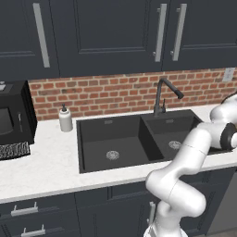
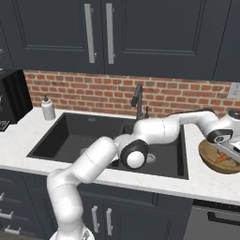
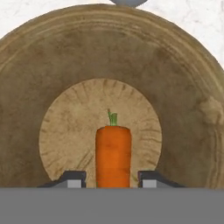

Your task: Pick the carrot from the sink and place it in the bowl. Then pick the bowl and place it in the microwave. Then close the microwave door and press the start button.

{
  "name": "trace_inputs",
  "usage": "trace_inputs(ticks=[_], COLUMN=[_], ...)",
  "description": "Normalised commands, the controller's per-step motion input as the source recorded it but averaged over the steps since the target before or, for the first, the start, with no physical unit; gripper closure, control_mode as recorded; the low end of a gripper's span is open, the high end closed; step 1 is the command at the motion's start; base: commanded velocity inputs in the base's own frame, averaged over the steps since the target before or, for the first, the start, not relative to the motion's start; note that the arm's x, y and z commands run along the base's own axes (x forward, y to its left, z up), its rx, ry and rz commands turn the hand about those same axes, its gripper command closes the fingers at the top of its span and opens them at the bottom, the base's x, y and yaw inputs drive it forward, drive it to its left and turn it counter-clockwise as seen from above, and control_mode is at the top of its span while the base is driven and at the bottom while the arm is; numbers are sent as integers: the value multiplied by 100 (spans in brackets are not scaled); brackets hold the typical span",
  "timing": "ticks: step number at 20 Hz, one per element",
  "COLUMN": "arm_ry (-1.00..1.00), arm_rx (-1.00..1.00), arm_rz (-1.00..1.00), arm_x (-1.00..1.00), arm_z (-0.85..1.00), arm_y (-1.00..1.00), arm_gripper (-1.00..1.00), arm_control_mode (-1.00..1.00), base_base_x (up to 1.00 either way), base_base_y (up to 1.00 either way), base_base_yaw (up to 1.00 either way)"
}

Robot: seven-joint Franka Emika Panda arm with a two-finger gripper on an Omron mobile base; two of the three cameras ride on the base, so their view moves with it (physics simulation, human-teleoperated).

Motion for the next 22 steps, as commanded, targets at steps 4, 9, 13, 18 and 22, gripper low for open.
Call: trace_inputs(ticks=[4,9,13,18,22], arm_ry=[0,-2,-10,-5,0], arm_rx=[0,0,0,0,0], arm_rz=[0,0,-14,-26,-33], arm_x=[1,-7,-45,-59,-56], arm_z=[-21,-8,13,25,1], arm_y=[1,23,32,33,25], arm_gripper=[-100,-100,-100,-100,-100], arm_control_mode=[-100,-100,-100,-100,-100], base_base_x=[0,0,0,0,0], base_base_y=[0,0,0,0,0], base_base_yaw=[0,0,0,0,0])
